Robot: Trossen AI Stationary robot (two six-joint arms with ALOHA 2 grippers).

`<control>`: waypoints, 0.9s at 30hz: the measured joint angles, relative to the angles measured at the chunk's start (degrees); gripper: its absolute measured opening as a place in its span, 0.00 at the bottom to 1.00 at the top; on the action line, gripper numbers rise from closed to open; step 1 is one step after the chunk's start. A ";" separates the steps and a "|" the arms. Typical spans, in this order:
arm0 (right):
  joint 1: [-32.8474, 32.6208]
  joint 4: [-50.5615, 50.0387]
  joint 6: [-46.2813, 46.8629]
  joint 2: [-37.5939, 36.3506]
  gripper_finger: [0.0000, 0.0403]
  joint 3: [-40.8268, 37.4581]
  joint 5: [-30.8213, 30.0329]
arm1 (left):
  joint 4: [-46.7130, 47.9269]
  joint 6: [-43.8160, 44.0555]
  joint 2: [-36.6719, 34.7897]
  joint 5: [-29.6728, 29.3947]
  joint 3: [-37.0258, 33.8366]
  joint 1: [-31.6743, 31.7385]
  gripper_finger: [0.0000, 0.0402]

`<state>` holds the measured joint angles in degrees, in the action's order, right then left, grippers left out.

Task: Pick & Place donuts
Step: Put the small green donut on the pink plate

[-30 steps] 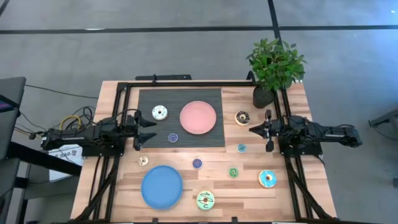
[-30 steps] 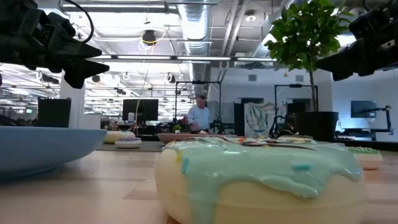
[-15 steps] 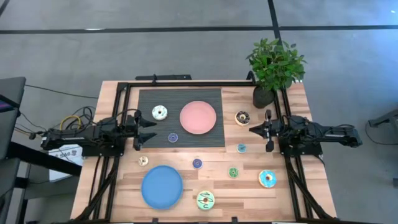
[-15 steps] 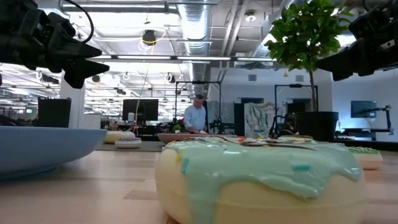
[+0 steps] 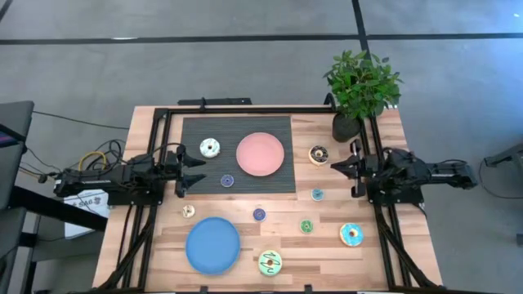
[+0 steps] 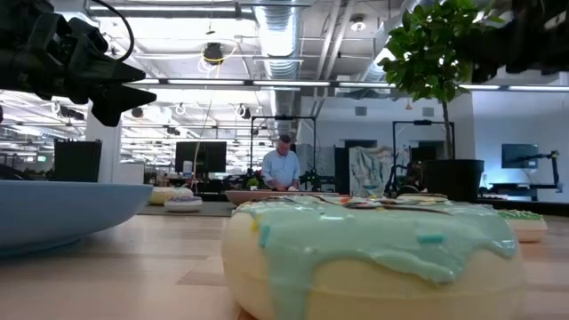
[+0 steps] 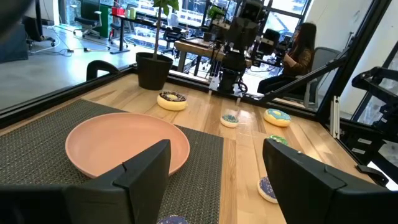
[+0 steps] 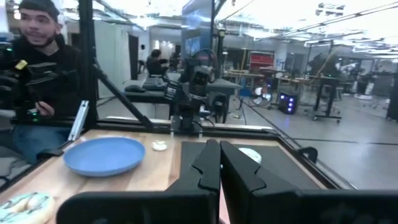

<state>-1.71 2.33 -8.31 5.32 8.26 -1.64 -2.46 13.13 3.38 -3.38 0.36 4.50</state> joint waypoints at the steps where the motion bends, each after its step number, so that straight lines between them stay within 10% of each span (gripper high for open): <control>1: -0.60 -0.20 -0.42 1.79 0.00 1.35 -0.22 | 0.00 -0.01 0.00 0.01 0.02 0.00 0.62; 12: -11.51 -12.50 1.46 30.29 0.00 23.88 -12.65 | 0.00 0.00 0.00 0.01 0.00 0.00 0.62; 27: -21.87 -58.14 36.36 70.45 0.00 63.86 -21.01 | 0.00 -0.02 0.00 0.01 0.00 0.02 0.62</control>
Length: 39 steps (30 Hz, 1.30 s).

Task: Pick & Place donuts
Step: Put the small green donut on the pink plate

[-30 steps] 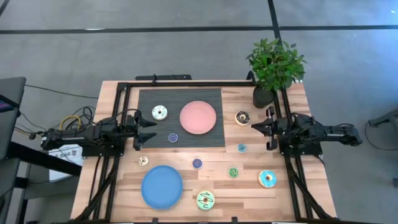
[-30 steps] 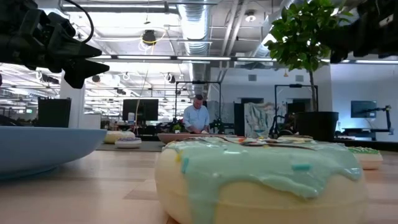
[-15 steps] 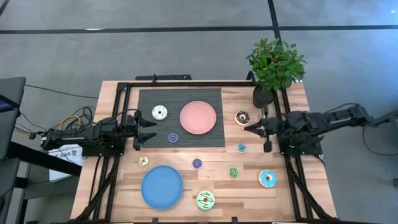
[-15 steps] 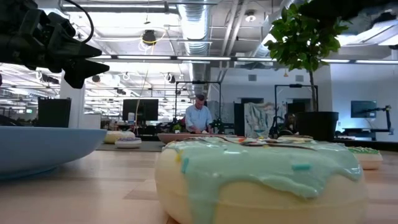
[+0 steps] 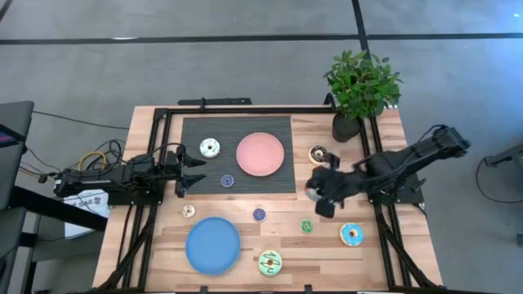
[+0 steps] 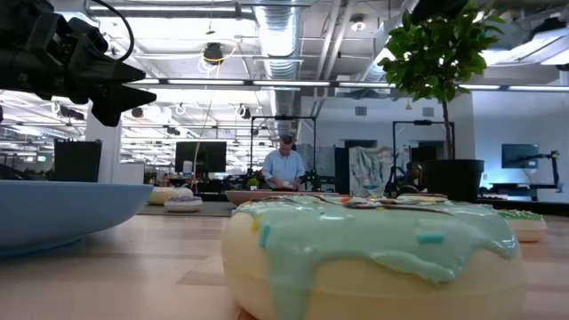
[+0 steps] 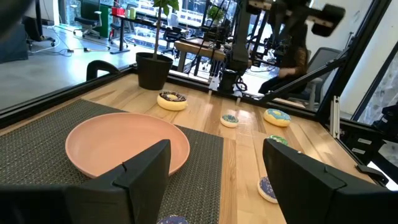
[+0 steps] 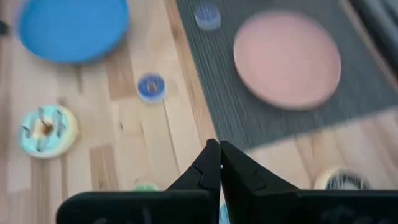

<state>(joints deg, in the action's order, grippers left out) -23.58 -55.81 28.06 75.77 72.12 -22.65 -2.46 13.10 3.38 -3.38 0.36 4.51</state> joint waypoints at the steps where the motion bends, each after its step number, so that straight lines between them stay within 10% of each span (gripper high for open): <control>1: -0.35 -2.34 2.54 1.83 0.00 1.24 0.18 | 0.00 0.01 0.00 -0.01 0.00 -0.01 0.62; 10: -2.84 -8.47 21.18 12.71 0.09 3.76 6.35 | 0.00 0.02 0.00 -0.01 0.00 0.00 0.62; 27: -5.79 -8.03 36.53 27.35 0.71 3.68 13.38 | 0.00 0.02 0.00 0.00 0.02 0.00 0.62; 39: -7.19 0.84 34.44 30.47 0.80 0.72 15.43 | 0.00 0.01 0.00 0.00 0.01 -0.01 0.62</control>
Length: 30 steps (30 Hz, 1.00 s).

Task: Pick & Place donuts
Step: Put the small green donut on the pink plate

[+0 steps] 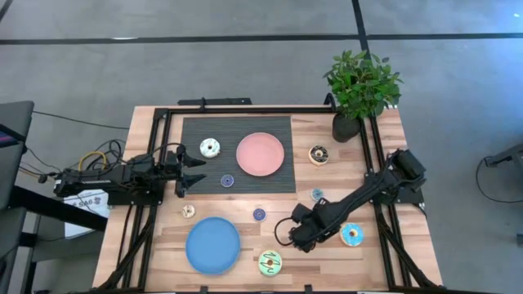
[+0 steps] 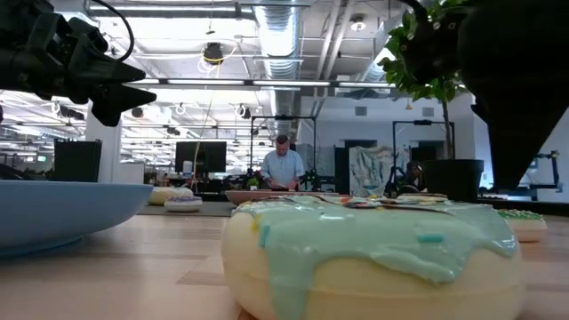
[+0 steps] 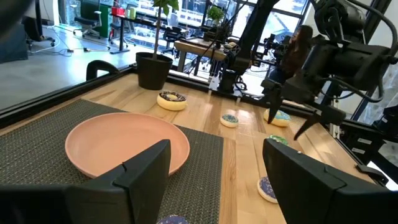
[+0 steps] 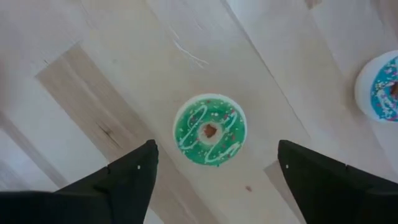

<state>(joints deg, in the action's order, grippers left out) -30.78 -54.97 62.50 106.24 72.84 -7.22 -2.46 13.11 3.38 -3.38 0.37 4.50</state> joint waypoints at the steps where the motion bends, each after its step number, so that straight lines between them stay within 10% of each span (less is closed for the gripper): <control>1: 0.00 -0.08 -0.22 0.00 0.80 0.00 -0.10 | 0.00 0.01 0.00 -0.01 -0.01 0.00 0.62; 30: 1.15 11.26 -3.93 0.00 0.81 -7.96 3.59 | 0.00 0.01 0.00 0.00 -0.01 0.01 0.62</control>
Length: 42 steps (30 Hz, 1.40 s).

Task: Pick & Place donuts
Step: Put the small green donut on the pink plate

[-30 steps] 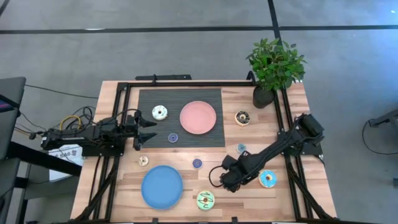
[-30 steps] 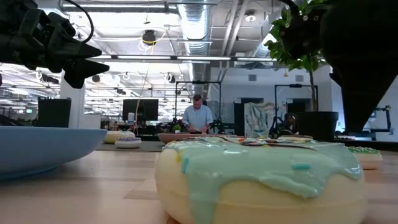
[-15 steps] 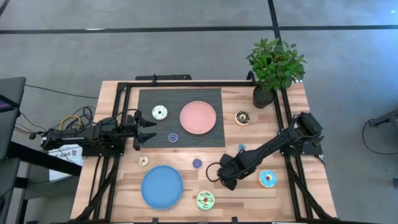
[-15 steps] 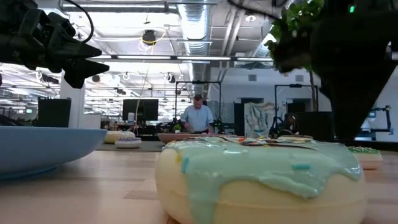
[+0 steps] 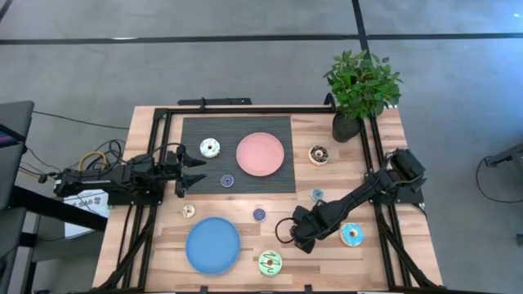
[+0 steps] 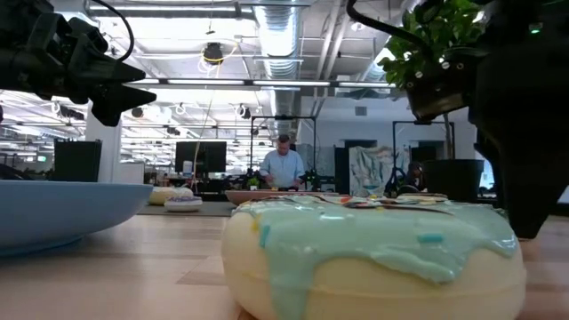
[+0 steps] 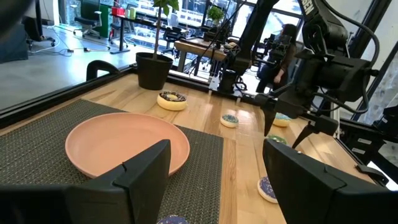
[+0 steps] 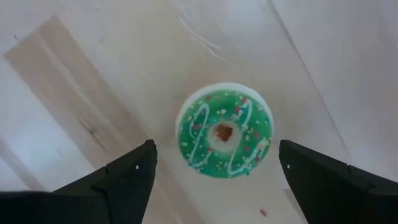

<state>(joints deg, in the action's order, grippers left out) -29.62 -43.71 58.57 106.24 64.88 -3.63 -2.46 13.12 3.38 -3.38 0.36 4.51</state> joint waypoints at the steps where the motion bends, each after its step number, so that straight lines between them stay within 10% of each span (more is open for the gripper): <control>1: 0.01 -0.01 -0.01 0.00 0.81 0.01 -0.06 | 0.00 0.01 0.00 0.00 0.00 -0.02 0.62; 42: -0.22 0.30 0.92 -0.22 0.44 0.50 -0.78 | 0.00 0.01 0.00 0.00 0.00 -0.02 0.62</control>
<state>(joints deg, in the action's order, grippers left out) -29.85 -43.41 59.50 106.02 65.39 -4.41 -2.46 13.13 3.38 -3.38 0.36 4.49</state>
